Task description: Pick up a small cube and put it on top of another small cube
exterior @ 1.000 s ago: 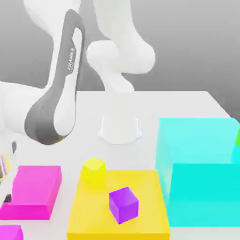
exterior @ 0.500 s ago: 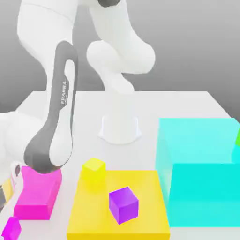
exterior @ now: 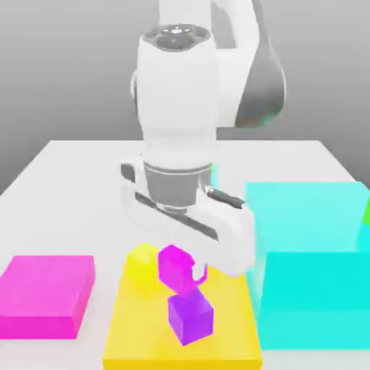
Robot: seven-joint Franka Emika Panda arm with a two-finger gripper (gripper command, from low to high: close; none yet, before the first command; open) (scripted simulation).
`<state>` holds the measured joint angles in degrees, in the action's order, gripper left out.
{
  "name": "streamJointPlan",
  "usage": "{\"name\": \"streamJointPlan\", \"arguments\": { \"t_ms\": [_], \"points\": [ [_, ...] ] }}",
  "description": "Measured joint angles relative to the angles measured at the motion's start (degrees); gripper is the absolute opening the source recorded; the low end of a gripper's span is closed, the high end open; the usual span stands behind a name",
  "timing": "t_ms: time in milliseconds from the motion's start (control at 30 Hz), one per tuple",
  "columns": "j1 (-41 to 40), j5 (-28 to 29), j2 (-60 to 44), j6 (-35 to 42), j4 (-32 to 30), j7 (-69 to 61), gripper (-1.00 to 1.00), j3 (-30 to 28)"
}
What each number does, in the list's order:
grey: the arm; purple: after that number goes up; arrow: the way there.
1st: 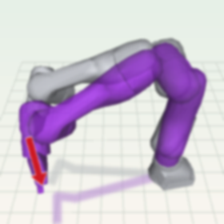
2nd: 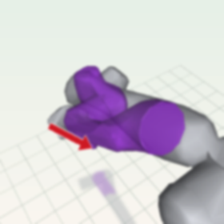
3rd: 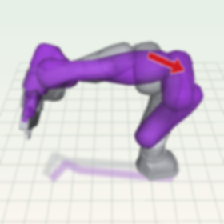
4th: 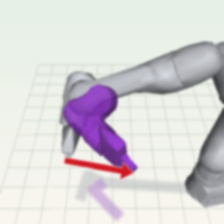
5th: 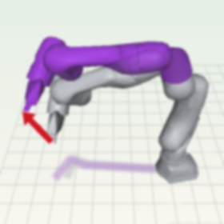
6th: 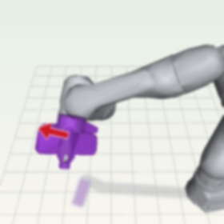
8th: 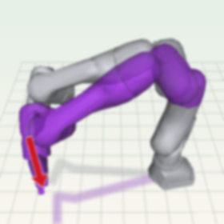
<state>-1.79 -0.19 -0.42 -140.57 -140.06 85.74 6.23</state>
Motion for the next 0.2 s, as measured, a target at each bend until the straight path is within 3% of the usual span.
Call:
{"name": "streamJointPlan", "arguments": {
  "t_ms": [67, 100, 200],
  "points": [
    [-0.91, 0.5, -3.25, -4.31, -1.08, 0.14, -1.0, -1.74],
    [-1.3, 0.64, -4.19, -5.53, -1.36, 0.2, 1.0, -1.96],
    [-1.3, 0.64, -4.19, -5.53, -1.36, 0.2, 1.0, -1.96]
  ]
}}
